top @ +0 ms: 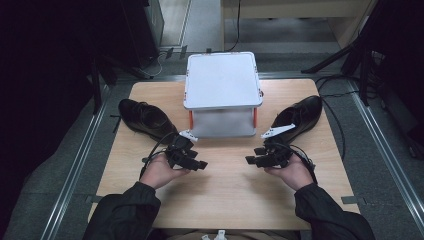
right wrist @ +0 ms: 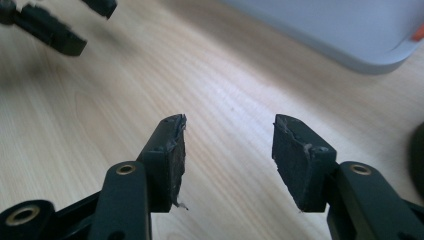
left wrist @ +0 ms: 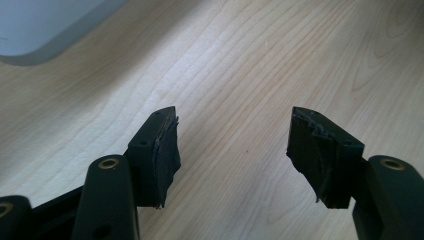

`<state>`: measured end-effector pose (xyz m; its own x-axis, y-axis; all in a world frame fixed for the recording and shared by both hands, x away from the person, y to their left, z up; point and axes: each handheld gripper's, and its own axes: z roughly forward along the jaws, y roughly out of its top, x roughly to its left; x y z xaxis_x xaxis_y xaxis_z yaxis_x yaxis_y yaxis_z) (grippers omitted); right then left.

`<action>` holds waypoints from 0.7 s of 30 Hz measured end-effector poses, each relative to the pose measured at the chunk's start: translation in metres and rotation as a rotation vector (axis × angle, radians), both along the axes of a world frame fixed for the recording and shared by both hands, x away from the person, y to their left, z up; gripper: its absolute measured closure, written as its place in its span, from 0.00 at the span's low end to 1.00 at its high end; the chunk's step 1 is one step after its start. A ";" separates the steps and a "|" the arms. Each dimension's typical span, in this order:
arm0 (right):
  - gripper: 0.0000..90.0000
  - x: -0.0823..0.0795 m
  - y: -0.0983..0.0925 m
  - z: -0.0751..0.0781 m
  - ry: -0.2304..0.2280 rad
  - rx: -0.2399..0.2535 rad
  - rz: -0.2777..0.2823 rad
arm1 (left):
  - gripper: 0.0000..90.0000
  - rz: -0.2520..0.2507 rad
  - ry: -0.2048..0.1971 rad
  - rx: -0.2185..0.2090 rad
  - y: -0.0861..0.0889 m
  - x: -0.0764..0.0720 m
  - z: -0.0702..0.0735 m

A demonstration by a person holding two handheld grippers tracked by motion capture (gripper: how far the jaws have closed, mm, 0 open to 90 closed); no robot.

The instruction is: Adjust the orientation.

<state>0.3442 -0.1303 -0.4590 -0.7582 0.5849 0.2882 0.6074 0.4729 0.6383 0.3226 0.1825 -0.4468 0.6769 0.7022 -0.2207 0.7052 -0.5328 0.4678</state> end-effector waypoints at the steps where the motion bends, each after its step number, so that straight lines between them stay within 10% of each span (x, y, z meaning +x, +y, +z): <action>1: 0.54 -0.001 0.000 -0.001 -0.001 -0.008 0.000 | 0.44 -0.003 0.006 -0.007 -0.001 0.001 -0.001; 21: 0.54 0.001 0.000 -0.004 0.055 -0.016 0.024 | 0.50 -0.032 0.019 -0.006 -0.001 0.002 -0.004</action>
<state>0.3449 -0.1303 -0.4629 -0.7553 0.5720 0.3200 0.6297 0.4978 0.5965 0.3248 0.1818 -0.4509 0.6943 0.6792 -0.2379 0.6970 -0.5523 0.4573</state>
